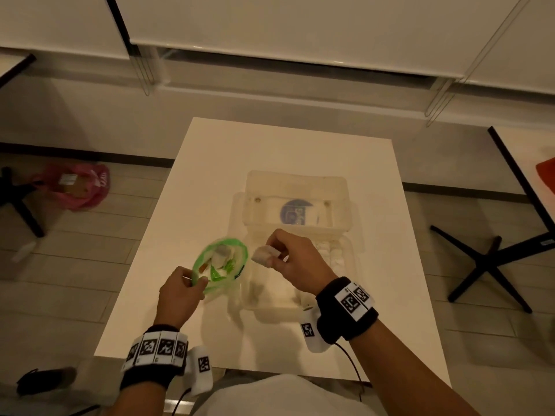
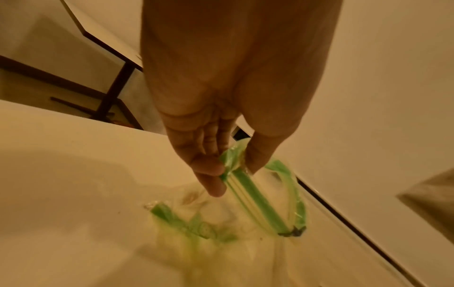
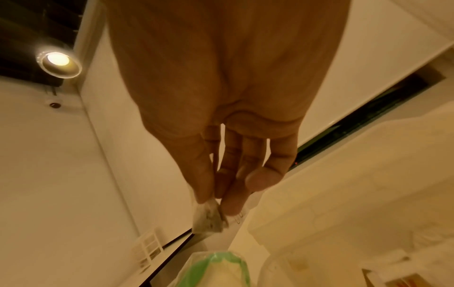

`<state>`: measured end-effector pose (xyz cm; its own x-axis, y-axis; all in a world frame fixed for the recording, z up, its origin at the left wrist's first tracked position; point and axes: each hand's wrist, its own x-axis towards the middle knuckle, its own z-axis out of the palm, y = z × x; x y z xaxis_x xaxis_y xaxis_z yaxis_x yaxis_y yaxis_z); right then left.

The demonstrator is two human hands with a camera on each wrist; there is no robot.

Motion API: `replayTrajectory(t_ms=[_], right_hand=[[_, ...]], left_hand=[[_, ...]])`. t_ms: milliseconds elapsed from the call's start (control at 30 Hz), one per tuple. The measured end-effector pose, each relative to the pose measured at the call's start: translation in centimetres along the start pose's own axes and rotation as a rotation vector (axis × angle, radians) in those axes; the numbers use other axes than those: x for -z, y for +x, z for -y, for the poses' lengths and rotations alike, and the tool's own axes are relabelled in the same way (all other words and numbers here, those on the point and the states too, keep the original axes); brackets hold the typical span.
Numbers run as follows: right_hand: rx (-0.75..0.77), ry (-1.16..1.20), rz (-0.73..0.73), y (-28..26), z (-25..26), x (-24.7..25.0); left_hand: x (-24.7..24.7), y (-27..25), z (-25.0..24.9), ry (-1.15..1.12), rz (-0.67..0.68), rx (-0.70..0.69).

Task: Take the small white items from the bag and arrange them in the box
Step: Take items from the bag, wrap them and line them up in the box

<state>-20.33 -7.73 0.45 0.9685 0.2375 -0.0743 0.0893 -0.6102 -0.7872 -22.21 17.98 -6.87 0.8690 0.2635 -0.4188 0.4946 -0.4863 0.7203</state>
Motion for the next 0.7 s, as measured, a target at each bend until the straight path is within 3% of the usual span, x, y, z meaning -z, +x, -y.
replayTrajectory(t_ms=[200,333,400,500,567,633,700], right_hand=[[-0.076,0.109,-0.1,-0.6,-1.2,0.0],[-0.111,0.229,-0.126,-0.8,-1.3,0.4],[-0.113,0.279,-0.136,-1.0,-1.2,0.7],[-0.103,0.388,-0.179,-1.4,-0.7,1.0],[-0.087,0.459,-0.202,-1.6,-0.5,1.2],[-0.074,0.513,-0.21,-1.8,-0.2,1.3],[-0.067,0.55,-0.216,-1.9,0.1,1.4]], left_hand=[[-0.8,-0.2,-1.2,-0.077,0.056,0.087],[-0.3,-0.7,-1.7,0.16,0.049,0.075],[-0.1,-1.3,-2.4,0.192,-0.037,0.002],[0.5,-2.4,-4.6,0.061,-0.23,-0.313],[0.7,-3.4,-7.0,-0.089,-0.112,-0.444],[0.6,-4.5,-9.3,-0.173,0.107,-0.476],[0.1,-5.3,-10.8,-0.21,0.218,-0.502]])
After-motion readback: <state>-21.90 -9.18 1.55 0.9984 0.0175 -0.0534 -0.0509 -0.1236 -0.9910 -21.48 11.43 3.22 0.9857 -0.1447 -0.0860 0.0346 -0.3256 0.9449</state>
